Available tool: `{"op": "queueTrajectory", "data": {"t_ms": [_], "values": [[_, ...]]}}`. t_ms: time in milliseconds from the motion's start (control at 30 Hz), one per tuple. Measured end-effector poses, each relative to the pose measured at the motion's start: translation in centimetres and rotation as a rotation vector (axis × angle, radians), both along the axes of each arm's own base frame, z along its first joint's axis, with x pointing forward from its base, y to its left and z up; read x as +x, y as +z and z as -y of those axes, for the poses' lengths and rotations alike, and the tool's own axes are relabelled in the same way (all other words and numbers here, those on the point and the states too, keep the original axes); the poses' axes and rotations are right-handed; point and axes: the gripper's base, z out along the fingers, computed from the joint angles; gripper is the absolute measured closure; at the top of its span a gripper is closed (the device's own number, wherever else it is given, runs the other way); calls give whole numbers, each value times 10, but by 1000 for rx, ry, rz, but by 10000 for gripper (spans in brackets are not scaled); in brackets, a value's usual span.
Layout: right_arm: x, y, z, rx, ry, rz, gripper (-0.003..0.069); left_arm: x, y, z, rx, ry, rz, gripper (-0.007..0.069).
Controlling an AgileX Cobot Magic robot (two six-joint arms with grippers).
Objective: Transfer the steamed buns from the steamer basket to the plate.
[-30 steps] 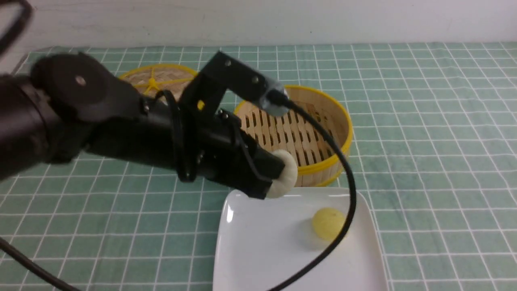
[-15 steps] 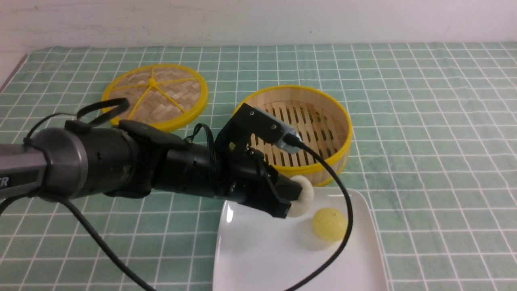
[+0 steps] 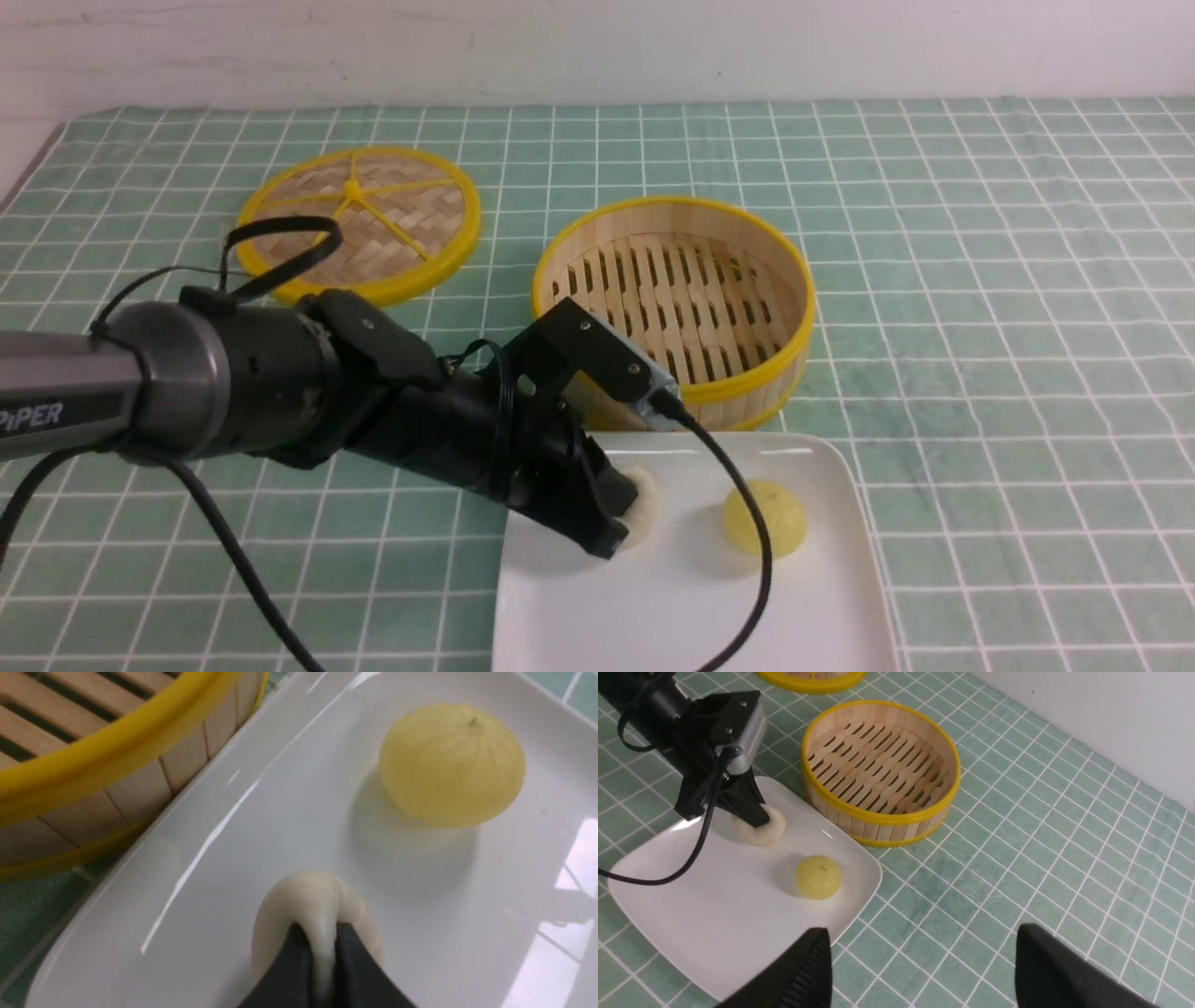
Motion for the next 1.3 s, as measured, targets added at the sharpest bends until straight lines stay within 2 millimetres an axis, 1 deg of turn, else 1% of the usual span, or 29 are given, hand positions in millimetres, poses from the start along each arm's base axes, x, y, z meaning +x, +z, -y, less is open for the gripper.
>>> {"op": "queueTrajectory", "data": {"t_ms": [133,233,267,333,367,400,433,533,567,633,667,733,867,933,1000,1067,1133,1167,1200,1233,1267,1300], "values": [[0,0,0,1,0,2,143,3,-3,-1,-3,61,-17,584],[0,0,0,1,0,2,143,1,-2,0,-14,57,-37,544],[0,0,0,1,0,2,143,1,-2,0,-14,57,-37,544],[0,0,0,1,0,2,143,-3,0,1,-28,34,-65,459],[0,0,0,2,0,3,143,-4,2,1,-38,39,-76,399],[0,0,0,2,0,3,143,-4,2,1,-41,43,-81,377],[0,0,0,2,0,3,143,-5,4,1,-54,64,-100,301],[0,0,0,2,0,3,143,-5,4,1,-68,102,-128,163],[0,0,0,2,0,3,143,-5,5,1,-71,109,-131,130],[0,0,0,3,-1,5,143,-5,9,1,-80,114,-124,85],[0,0,0,3,-1,5,143,-6,10,1,-82,113,-120,79],[0,0,0,3,-1,5,143,-6,20,0,-96,112,-91,63],[1,1,0,6,-1,17,143,-6,75,-6,-138,101,138,55],[1,2,0,9,-2,23,143,-9,104,-14,-142,124,296,55],[1,2,0,9,-2,23,143,-15,131,-24,-165,162,417,53],[1,2,0,9,-2,23,143,-27,164,-37,-210,226,556,53],[1,2,0,9,-2,23,143,-40,189,-48,-253,269,655,56],[1,2,0,9,-2,23,143,-41,192,-49,-257,277,669,57],[1,2,0,9,-2,23,143,-54,212,-59,-288,301,754,62],[1,2,0,9,-2,23,143,-65,226,-67,-308,318,817,69],[1,2,0,9,-2,23,143,-67,228,-68,-311,317,825,70],[1,2,0,9,-2,23,143,-77,240,-77,-328,339,890,79]]}}
